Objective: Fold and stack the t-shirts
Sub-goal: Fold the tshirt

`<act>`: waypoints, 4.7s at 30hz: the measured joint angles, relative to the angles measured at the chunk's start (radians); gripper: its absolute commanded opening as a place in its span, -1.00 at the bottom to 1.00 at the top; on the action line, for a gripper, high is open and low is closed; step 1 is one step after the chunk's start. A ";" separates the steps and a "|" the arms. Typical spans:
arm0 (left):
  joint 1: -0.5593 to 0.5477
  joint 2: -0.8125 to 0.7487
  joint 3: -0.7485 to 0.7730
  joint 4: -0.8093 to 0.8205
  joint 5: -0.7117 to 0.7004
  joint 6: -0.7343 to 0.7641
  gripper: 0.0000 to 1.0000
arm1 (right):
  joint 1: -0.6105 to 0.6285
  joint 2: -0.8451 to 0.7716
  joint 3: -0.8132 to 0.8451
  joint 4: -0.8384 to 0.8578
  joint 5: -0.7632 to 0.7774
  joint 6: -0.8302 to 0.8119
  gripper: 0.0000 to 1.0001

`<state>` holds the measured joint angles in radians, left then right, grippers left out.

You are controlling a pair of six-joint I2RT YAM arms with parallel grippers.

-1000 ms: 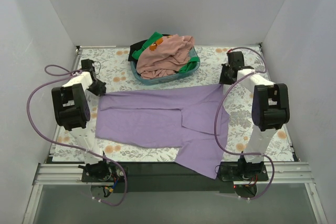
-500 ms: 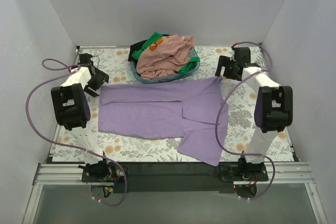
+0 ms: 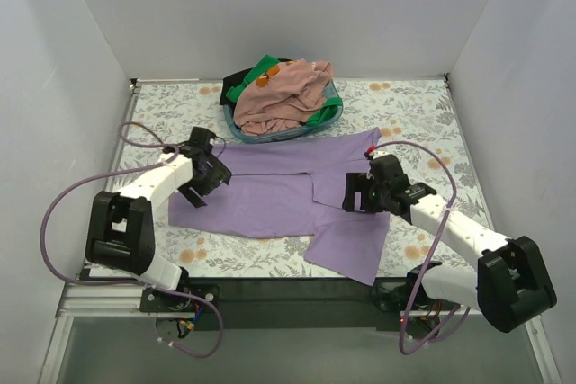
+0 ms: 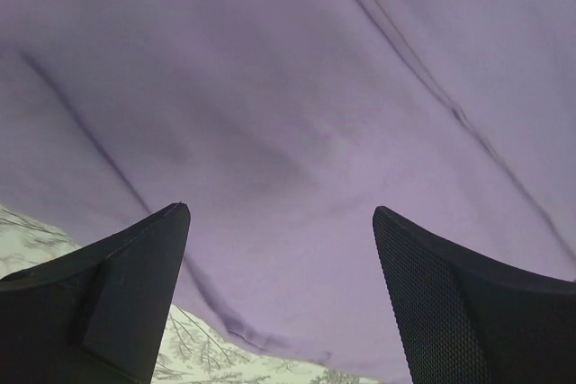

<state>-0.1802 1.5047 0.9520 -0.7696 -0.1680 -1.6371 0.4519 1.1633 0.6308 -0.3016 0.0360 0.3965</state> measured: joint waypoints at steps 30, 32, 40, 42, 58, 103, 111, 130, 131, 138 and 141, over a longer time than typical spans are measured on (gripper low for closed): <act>-0.164 -0.085 -0.179 -0.312 -0.209 -0.324 0.85 | -0.038 -0.045 -0.200 0.187 -0.039 0.161 0.97; -0.158 -0.105 -0.180 -0.367 -0.227 -0.330 0.86 | -0.041 -0.054 -0.208 0.194 -0.043 0.160 0.97; -0.145 -0.281 -0.180 -0.494 -0.265 -0.338 0.86 | -0.047 -0.113 -0.229 0.179 -0.059 0.148 0.97; -0.142 -0.310 -0.180 -0.494 -0.266 -0.340 0.86 | -0.048 -0.130 -0.229 0.151 -0.066 0.146 0.97; -0.114 -0.097 -0.065 -0.374 -0.247 -0.342 0.96 | -0.053 -0.183 -0.089 -0.125 -0.084 0.070 0.97; 0.224 0.444 0.428 -0.028 -0.006 0.130 0.96 | -0.348 0.623 0.476 0.091 -0.229 -0.084 0.97; 0.290 0.029 0.126 -0.125 -0.079 -0.005 0.96 | -0.342 0.357 0.426 0.021 -0.195 -0.112 0.97; 0.348 -0.238 -0.317 -0.235 -0.074 -0.327 0.84 | -0.319 0.071 0.176 -0.070 -0.098 -0.113 0.97; 0.348 -0.235 -0.315 -0.235 -0.074 -0.327 0.76 | -0.319 0.071 0.176 -0.071 -0.095 -0.113 0.97; 0.349 -0.262 -0.336 -0.188 -0.075 -0.347 -0.12 | -0.313 0.025 0.155 -0.107 -0.076 -0.111 0.97; 0.349 -0.292 -0.356 -0.176 -0.082 -0.354 -0.89 | -0.262 -0.033 0.137 -0.143 -0.039 -0.102 0.97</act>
<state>0.1684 1.2125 0.5964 -0.9459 -0.2504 -1.9911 0.1894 1.1301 0.7681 -0.4450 -0.0032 0.2947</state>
